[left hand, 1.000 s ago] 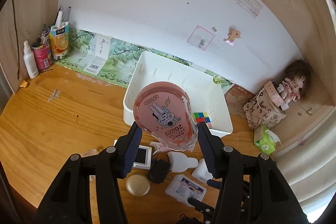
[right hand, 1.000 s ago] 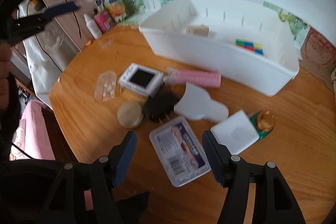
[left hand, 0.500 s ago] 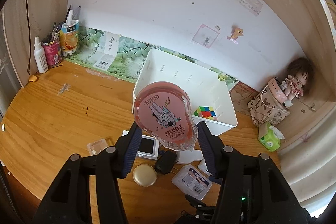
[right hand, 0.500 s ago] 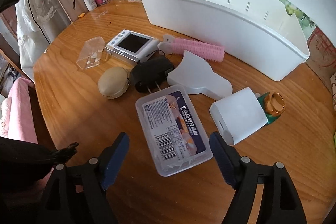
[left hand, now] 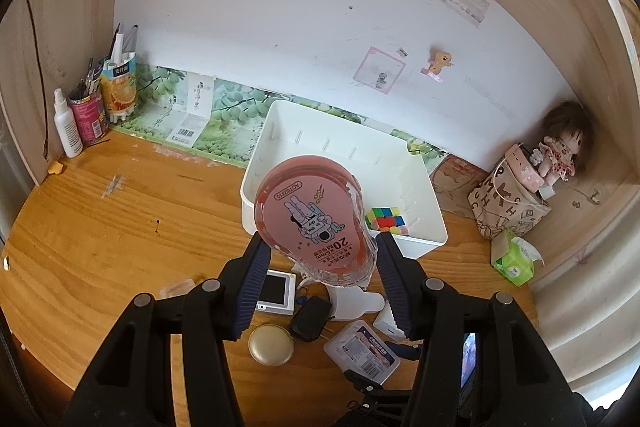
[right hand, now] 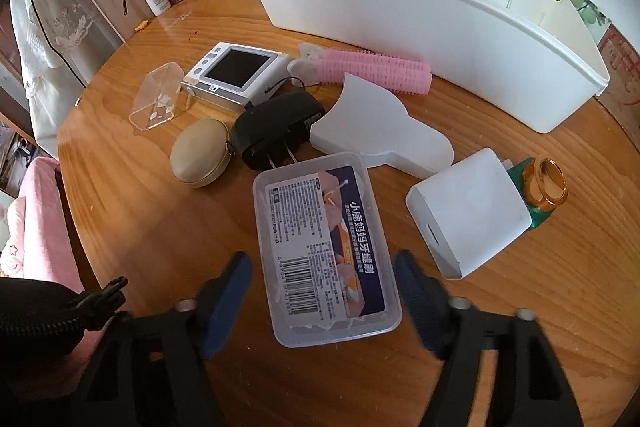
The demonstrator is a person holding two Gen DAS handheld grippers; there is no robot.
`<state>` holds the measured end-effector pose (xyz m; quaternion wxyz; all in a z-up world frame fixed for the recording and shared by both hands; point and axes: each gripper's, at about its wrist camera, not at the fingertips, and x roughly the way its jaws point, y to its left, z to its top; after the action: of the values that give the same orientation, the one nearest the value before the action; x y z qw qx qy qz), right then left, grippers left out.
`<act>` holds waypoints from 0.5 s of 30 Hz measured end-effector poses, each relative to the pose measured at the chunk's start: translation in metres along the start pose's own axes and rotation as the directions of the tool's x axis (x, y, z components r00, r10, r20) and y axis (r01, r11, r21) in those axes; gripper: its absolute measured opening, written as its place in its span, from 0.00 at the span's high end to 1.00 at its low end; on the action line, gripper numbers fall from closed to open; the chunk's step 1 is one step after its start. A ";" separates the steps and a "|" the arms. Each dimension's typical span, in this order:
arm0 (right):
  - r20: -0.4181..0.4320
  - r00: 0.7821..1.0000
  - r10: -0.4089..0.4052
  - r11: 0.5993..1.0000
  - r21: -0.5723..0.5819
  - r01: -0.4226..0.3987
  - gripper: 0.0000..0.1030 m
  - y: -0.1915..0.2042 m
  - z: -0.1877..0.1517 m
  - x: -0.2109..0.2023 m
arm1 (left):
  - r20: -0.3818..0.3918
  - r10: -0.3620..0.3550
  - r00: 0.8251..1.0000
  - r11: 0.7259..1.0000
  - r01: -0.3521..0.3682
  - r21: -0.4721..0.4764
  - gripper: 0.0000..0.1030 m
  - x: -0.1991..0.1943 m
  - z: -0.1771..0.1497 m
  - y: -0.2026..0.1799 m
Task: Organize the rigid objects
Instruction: 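Carry the pink tape dispenser over the white bin with the left tool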
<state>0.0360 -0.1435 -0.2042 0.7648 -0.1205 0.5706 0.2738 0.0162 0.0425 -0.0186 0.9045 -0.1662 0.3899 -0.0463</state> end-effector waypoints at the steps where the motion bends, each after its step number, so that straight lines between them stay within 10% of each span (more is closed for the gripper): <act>1: -0.001 1.000 -0.001 1.000 0.005 0.001 0.37 0.000 0.001 0.000 | -0.001 -0.001 1.000 1.000 0.001 0.004 0.44 0.001 0.001 -0.001; 15: 0.085 0.994 0.071 0.997 0.035 -0.074 0.41 -0.007 0.026 -0.044 | -0.032 0.002 0.999 0.997 0.001 0.074 0.44 0.020 0.014 -0.010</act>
<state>0.0521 -0.1484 -0.1556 0.7796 -0.0738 0.5473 0.2952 0.0411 0.0322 -0.0199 0.9038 -0.1317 0.4023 -0.0631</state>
